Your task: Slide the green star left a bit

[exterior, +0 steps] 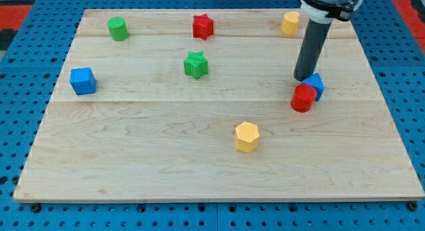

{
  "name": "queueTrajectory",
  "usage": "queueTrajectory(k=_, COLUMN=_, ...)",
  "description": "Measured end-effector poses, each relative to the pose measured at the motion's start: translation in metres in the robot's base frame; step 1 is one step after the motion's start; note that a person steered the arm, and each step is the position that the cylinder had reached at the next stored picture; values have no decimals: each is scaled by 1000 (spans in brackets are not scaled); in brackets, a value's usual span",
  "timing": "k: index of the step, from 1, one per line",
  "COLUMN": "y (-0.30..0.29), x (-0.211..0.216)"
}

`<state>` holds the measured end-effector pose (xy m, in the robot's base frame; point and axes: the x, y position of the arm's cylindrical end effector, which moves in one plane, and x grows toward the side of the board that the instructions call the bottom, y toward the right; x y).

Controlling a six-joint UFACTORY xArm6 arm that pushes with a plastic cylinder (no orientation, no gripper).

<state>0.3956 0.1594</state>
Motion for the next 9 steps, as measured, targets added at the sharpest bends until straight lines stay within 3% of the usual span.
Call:
queueTrajectory(k=5, y=-11, x=-29)
queueTrajectory(k=9, y=-11, x=-7)
